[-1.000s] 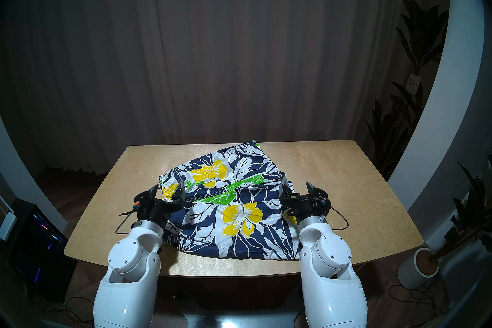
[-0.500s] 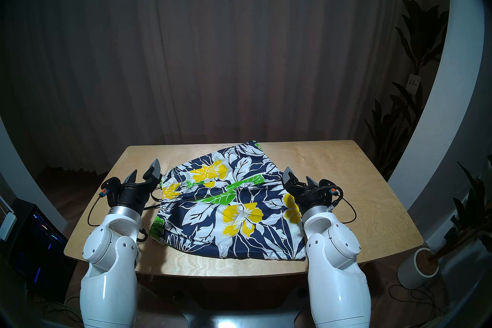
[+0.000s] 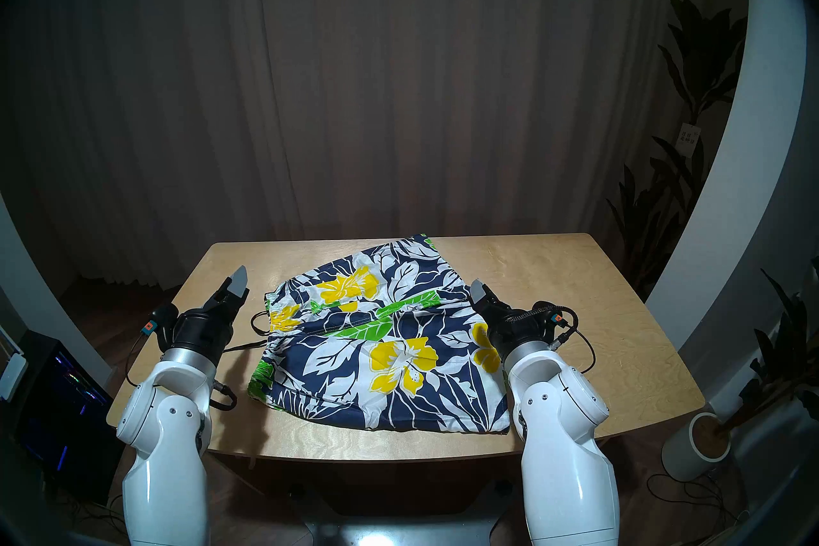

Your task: Fold the pants in half lengthwise, then in half again, and set them down flat

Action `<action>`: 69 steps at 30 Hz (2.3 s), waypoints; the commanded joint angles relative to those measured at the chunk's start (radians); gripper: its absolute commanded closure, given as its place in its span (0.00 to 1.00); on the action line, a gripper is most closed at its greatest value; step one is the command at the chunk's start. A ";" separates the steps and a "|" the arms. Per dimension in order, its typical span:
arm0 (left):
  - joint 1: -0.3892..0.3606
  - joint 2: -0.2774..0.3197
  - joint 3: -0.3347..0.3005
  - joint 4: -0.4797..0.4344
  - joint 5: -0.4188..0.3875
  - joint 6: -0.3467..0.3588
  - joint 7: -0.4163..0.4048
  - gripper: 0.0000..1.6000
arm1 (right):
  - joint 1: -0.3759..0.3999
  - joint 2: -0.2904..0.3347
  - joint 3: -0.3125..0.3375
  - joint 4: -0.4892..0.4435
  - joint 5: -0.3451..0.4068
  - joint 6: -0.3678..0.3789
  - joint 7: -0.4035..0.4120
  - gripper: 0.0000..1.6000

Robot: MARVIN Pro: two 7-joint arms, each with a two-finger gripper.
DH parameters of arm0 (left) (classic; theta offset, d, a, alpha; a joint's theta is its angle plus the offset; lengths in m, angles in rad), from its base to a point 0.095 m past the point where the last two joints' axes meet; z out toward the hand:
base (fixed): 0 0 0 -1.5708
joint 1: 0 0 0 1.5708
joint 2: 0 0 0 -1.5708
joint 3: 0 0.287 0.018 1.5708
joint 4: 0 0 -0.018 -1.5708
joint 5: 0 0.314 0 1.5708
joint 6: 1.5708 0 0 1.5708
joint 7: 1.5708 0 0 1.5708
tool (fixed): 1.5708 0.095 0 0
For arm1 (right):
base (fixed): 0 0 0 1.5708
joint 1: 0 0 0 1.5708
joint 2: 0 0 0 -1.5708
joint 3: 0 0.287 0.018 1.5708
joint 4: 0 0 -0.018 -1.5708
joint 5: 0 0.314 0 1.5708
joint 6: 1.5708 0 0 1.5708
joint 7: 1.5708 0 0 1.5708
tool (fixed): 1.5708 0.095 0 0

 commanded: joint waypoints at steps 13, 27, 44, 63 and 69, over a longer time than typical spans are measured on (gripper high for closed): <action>0.038 -0.033 -0.070 -0.077 -0.295 0.205 0.007 0.00 | -0.043 -0.025 0.054 -0.121 0.385 0.200 -0.071 0.00; 0.014 -0.037 -0.138 -0.093 -0.510 0.386 0.098 0.00 | -0.025 -0.037 0.128 -0.162 0.639 0.281 -0.264 0.00; 0.005 -0.040 -0.210 -0.085 -0.649 0.490 0.278 0.00 | -0.074 -0.049 0.125 -0.232 1.037 0.155 -0.558 0.00; 0.146 -0.127 -0.274 -0.172 -0.903 0.546 0.494 0.00 | -0.154 -0.073 0.140 -0.389 1.369 -0.133 -0.935 0.00; 0.168 -0.129 -0.221 -0.199 -0.945 0.521 0.584 0.00 | -0.173 -0.009 0.145 -0.395 1.247 -0.036 -0.875 0.00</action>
